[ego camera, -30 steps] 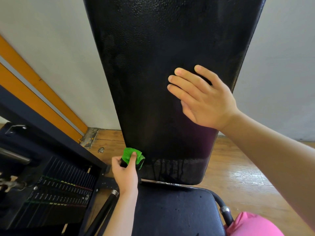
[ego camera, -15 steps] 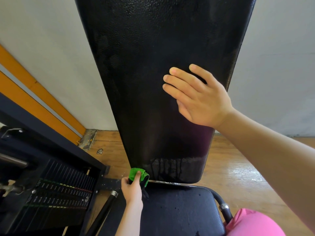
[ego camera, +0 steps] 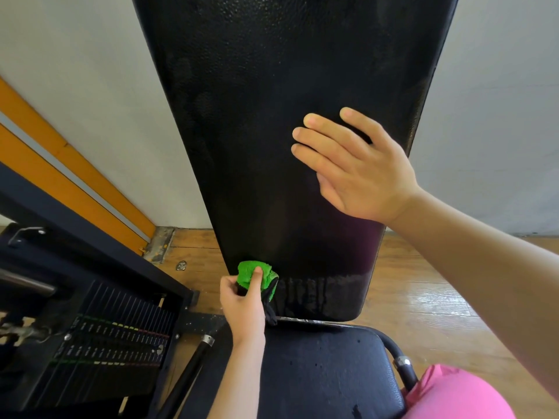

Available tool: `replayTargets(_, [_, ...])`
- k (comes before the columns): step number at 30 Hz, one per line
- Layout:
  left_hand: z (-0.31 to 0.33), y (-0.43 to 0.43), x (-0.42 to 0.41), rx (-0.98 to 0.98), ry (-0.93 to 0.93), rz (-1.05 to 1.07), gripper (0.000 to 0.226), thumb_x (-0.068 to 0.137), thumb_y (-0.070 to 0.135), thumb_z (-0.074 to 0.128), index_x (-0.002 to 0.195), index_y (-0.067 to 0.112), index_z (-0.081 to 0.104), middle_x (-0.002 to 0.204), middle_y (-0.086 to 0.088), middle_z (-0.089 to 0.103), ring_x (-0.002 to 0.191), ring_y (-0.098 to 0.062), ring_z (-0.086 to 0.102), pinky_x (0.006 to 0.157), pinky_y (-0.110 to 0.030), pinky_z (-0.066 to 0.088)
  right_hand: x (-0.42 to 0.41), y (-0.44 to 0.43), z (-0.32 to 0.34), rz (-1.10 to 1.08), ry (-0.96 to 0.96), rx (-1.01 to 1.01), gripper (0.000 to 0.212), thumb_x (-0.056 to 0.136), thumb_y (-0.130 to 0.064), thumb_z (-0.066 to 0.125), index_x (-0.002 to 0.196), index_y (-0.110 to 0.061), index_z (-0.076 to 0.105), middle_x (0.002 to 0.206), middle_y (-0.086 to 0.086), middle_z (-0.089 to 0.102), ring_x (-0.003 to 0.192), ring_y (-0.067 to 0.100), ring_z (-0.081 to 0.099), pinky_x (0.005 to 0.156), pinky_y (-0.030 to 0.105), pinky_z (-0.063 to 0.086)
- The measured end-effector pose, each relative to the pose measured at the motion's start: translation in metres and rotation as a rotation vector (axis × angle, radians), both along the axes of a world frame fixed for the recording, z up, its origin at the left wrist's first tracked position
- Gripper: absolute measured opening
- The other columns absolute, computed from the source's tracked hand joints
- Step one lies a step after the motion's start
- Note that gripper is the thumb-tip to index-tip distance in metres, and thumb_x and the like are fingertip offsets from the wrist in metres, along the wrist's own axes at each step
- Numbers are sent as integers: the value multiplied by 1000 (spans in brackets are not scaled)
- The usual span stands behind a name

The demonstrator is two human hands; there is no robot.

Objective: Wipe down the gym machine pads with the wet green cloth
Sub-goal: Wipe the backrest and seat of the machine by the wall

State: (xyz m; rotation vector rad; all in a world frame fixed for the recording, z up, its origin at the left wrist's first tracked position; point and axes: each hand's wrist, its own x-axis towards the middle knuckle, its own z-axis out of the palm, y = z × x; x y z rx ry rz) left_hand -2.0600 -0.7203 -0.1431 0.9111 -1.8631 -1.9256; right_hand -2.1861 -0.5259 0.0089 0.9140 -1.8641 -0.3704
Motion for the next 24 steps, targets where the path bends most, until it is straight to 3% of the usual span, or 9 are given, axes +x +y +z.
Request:
replayTargets(4, [-24,4,6,0,-73,35,24,85,20,70,82,12,47,87,-12,58,80,-23,58,77,-47,52,0,0,0,-6,4,11,44,96,-22,43,138,-13,50,143,5,52,134,22,46,113,41,28])
replayTargets(9, [-55,4,18,29,-226,33,21,84,18,72,86,10,52,93,-13,63,88,-27,63,78,-40,53,0,0,-2,-6,4,3,44,96,-22,43,138,-13,50,143,4,53,134,22,47,113,41,29])
replayTargets(13, [-75,9,32,-7,-383,12,20,83,18,72,90,12,55,91,-7,63,93,-29,62,73,-34,44,-1,0,-1,-6,12,-2,44,96,-22,44,138,-13,51,142,4,53,134,22,47,112,41,30])
replayTargets(16, [-68,11,35,-44,-312,5,21,86,19,70,94,7,56,94,-8,63,93,-26,61,69,-27,44,0,0,-1,-9,11,-3,43,96,-22,44,138,-14,51,142,3,53,133,22,48,112,41,30])
replayTargets(21, [-19,15,22,-13,-16,73,21,89,17,65,100,4,53,98,-4,61,89,-13,62,66,-15,50,1,-1,-1,-5,8,-2,44,96,-21,43,138,-14,51,142,3,53,133,21,47,112,40,30])
replayTargets(24, [-7,23,11,-33,31,18,18,87,18,67,93,10,53,95,-4,62,87,-13,62,71,-19,52,2,0,0,-9,9,-5,43,96,-21,43,138,-13,50,142,4,53,134,22,47,112,40,29])
